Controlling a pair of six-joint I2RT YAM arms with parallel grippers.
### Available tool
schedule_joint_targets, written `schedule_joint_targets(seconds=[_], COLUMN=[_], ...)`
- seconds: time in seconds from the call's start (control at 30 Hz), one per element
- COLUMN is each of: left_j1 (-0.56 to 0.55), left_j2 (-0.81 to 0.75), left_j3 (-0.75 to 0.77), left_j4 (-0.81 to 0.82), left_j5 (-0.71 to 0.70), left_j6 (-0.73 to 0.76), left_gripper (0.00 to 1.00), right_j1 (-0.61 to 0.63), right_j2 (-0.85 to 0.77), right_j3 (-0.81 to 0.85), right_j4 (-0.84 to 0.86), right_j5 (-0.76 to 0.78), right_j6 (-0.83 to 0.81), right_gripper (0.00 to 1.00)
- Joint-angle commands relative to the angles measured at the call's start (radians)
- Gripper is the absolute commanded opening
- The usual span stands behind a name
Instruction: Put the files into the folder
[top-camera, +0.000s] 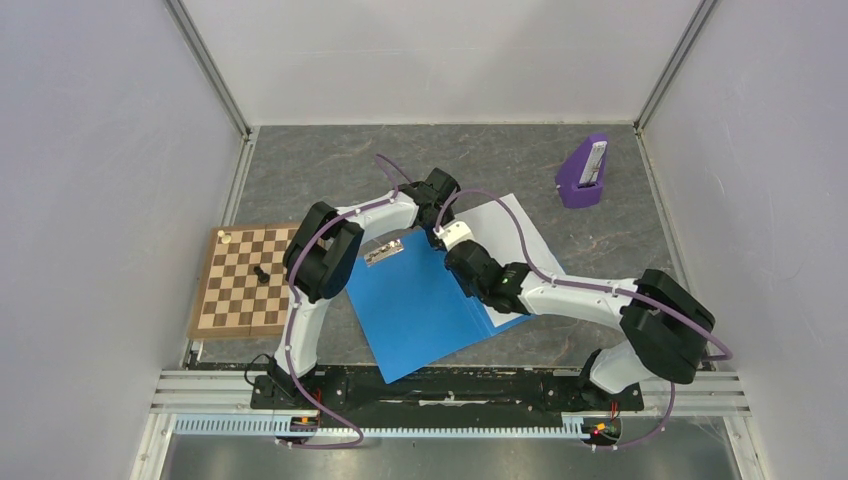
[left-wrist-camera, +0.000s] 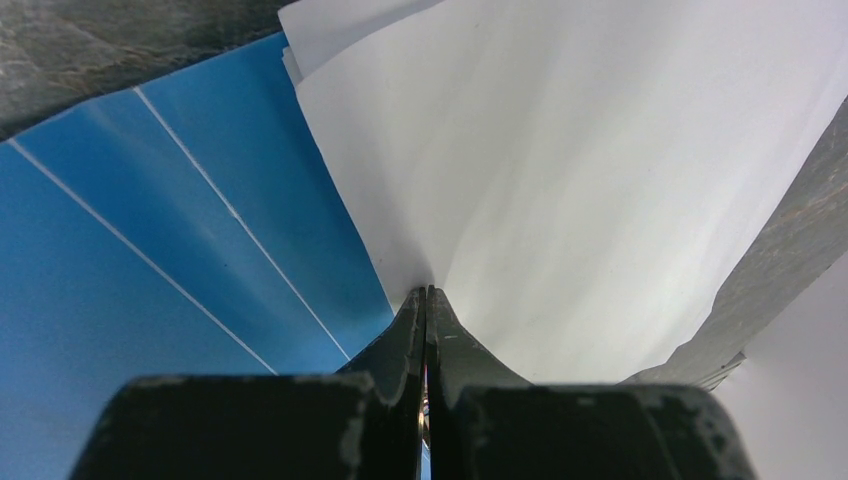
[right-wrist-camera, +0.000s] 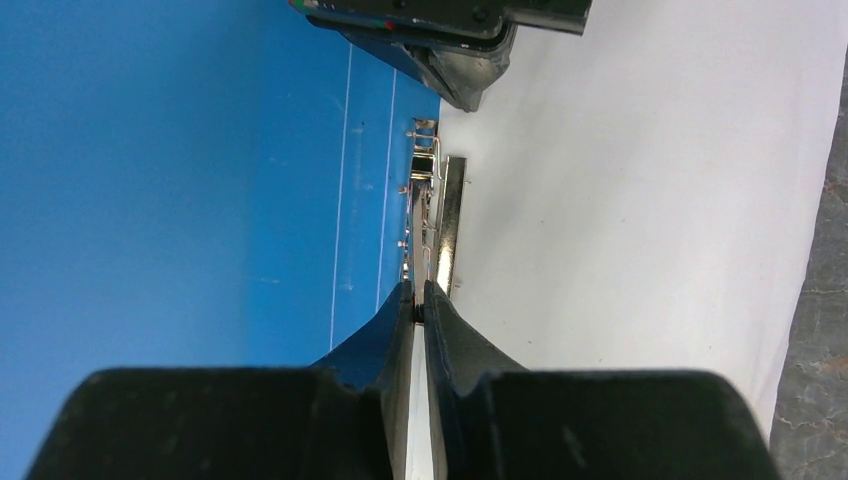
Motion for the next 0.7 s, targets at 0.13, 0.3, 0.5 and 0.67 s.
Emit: schedule_joint_targets(seconds=[0.13, 0.3, 0.5, 0.67], left_j1=[0.016, 0.016, 0.020, 0.027], left_j2=[0.096, 0.106, 0.125, 0.134], left_j3=[-0.011, -0.004, 0.001, 0.002], left_j4=[-0.113, -0.122, -0.124, -0.124], left_j5=[-0.119, -0.125, -0.108, -0.103], left_j6=[0.082, 0.097, 0.109, 0.123], left_gripper=[0.02, 0.02, 0.02, 0.02], right_j1=[0.004, 0.004, 0.005, 0.005], right_j2=[-0.039, -0.037, -0.022, -0.014], right_j3=[-0.067, -0.099, -0.131, -0.159], right_j4=[-0.050, -0.046, -0.039, -0.032], right_j5=[-0.010, -0.011, -0.014, -0.004], right_j6=[0.025, 0.033, 0.049, 0.059], right_gripper=[0.10, 0.08, 0.06, 0.05])
